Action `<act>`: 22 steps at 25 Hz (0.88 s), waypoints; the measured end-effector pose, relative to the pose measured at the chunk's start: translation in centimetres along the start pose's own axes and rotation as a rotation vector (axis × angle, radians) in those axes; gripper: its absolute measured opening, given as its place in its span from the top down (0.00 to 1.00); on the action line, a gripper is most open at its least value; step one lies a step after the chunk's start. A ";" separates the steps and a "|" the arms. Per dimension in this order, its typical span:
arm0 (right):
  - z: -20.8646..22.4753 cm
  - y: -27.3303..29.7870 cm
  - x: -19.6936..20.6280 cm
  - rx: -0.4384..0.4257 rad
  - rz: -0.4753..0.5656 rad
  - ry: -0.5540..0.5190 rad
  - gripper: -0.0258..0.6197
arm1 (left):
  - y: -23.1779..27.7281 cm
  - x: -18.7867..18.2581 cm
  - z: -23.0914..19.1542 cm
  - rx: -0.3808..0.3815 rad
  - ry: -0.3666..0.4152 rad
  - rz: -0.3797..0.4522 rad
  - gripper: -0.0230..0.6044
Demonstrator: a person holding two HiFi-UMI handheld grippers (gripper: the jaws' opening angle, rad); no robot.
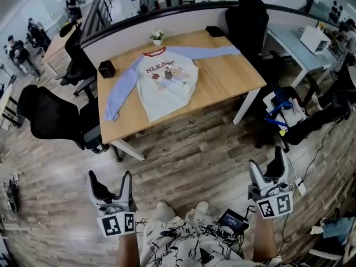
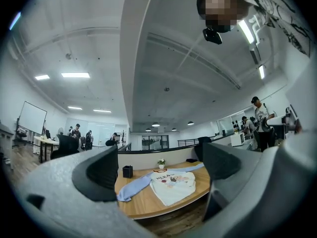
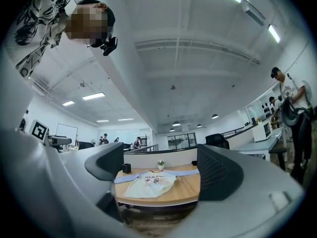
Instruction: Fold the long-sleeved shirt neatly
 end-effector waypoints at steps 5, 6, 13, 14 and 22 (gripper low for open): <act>1.0 2.3 0.8 0.018 -0.023 0.013 0.25 | 2.9 0.9 -0.2 0.020 -0.006 -0.021 0.13; 0.9 3.0 0.9 0.022 -0.029 0.013 0.25 | 3.9 1.0 -0.5 0.029 -0.008 -0.023 0.13; 0.5 9.8 -0.5 0.088 -0.002 -0.004 0.25 | 13.7 0.9 -3.8 0.107 -0.019 0.014 0.12; 0.3 11.1 -1.0 0.102 0.007 -0.010 0.25 | 15.4 0.4 -4.7 0.114 -0.020 0.028 0.12; -1.0 20.1 -3.6 0.203 0.076 -0.066 0.25 | 26.6 -1.6 -10.3 0.209 0.004 0.081 0.12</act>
Point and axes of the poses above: the fingertips, and each gripper's own axes: y forward along the fingers, z to its right, x out of its underside, the point moved 10 cm from there along -y, backward along the fingers, and after that the axes turned 13 degrees about -z, right-handed, at the moved point
